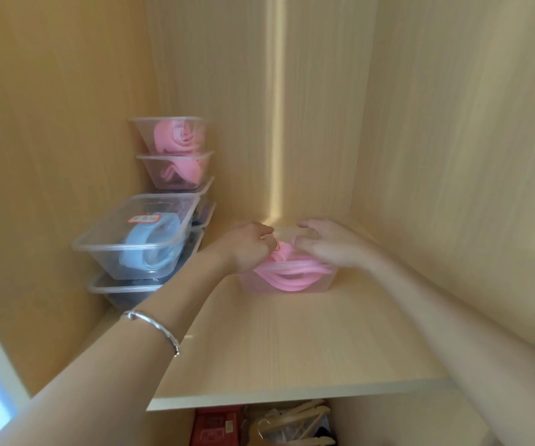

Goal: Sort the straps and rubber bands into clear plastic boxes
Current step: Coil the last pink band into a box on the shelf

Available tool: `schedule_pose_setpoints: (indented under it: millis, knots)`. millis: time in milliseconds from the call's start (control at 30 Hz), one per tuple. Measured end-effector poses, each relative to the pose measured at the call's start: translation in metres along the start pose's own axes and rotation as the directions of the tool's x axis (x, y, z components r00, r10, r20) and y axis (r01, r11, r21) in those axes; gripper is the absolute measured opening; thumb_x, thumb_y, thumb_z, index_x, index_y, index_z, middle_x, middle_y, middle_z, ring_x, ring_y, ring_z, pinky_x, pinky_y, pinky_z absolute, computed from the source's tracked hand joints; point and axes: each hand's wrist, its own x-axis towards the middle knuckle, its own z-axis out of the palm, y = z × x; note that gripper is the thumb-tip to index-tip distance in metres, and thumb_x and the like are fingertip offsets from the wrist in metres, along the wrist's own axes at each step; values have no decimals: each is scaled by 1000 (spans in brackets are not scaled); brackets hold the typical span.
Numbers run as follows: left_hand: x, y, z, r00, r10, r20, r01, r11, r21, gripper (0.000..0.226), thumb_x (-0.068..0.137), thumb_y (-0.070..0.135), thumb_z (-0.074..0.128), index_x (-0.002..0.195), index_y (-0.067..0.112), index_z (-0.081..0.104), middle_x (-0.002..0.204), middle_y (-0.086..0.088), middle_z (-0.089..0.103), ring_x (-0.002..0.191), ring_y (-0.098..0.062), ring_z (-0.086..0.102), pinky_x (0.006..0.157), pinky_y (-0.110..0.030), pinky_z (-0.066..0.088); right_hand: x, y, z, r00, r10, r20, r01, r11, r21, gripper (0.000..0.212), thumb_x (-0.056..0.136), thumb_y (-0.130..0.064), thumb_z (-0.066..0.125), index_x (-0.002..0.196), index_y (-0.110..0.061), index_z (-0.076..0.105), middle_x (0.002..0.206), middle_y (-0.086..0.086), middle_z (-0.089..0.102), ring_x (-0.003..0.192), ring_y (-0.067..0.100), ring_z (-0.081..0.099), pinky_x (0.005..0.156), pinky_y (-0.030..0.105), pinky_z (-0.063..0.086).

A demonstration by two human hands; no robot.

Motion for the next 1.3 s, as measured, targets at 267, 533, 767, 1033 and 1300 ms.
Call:
schedule_pose_setpoints:
  millis: [267,533,767,1033,1300]
  knots:
    - [-10,-4,0,1000,10,16,-10,999,-40,34,100,27,39,131,18,53,140,-5,44,128,-18,37,86,-19,21,-8,-5,6,1000,27,-10,-28,998,-57,52,98,-41,43,143,-14,43,151,8,38,137,23,36,108,32,31]
    - [-18,-4,-1,1000,21,5,-21,996,-85,45,99,32,43,141,19,45,150,0,39,137,-16,33,92,-17,21,-19,-7,3,1000,16,-14,-17,996,-91,60,95,-54,41,143,-19,44,152,5,38,139,22,35,109,35,33]
    - [-29,-6,1,995,16,-96,-30,988,-149,52,82,44,44,127,24,61,138,2,54,129,-18,45,94,-23,31,-39,-13,8,999,-29,-16,25,972,-232,105,63,-90,16,140,-25,46,146,8,45,138,25,35,110,44,32]
    - [-42,-2,-1,991,121,-52,-114,986,122,51,96,51,33,126,18,58,134,-6,52,126,-24,44,98,-35,33,-55,-21,4,997,-59,51,73,943,-325,90,75,-78,43,149,-29,32,153,5,36,143,24,28,112,39,27]
    - [-45,-2,-8,984,123,133,-150,963,223,104,58,89,23,141,29,41,141,3,44,140,-23,28,103,-38,28,-54,-21,10,998,-61,9,58,888,-457,79,85,-73,37,149,-26,31,157,3,32,142,23,32,110,38,33]
